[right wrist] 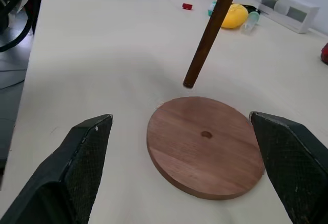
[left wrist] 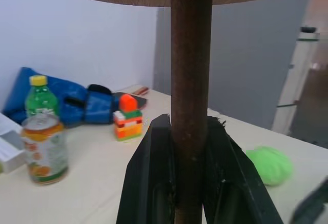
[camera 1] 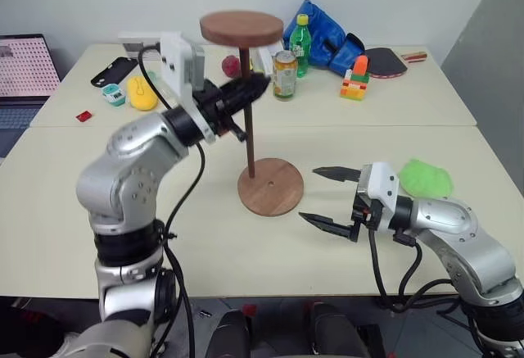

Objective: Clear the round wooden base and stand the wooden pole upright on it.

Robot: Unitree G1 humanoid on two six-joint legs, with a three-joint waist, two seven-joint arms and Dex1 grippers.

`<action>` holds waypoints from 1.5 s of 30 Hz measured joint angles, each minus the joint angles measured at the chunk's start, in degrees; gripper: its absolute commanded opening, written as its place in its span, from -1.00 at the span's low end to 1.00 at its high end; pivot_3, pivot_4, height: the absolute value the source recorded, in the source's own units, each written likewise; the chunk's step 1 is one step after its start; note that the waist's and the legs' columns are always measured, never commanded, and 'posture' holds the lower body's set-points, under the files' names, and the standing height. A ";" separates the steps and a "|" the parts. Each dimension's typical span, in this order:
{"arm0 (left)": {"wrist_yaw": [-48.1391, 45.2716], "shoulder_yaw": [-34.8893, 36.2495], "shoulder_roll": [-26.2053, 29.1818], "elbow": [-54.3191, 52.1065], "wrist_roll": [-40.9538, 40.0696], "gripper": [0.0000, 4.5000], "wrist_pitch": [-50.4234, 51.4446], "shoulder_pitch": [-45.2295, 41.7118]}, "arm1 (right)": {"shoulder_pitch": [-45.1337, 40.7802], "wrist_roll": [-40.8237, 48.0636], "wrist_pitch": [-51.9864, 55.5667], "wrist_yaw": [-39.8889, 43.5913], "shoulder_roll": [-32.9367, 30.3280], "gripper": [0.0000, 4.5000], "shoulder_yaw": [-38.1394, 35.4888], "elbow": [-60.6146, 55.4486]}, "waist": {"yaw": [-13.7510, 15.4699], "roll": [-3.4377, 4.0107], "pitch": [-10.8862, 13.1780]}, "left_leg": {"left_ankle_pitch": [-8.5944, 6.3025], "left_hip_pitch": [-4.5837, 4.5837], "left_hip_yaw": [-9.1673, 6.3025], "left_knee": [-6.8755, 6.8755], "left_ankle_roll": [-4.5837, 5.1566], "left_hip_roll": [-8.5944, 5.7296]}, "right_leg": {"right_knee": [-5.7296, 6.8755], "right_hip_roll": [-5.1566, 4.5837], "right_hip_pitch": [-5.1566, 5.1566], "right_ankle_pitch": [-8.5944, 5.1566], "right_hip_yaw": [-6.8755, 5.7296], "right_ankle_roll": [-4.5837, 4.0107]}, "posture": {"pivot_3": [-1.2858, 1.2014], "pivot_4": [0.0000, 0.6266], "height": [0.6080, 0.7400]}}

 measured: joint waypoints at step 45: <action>-1.86 -11.05 -5.02 15.86 8.02 -0.88 -27.61 4.02 | 4.70 1.92 13.44 -6.84 -1.79 1.00 -1.14 -4.87 | 0.73 -0.01 0.01 | -0.09 -0.08 -0.12 0.16 0.16 -0.06 | -0.06 0.03 0.07 0.00 -0.12 0.00 | 0.03 -0.52 1.00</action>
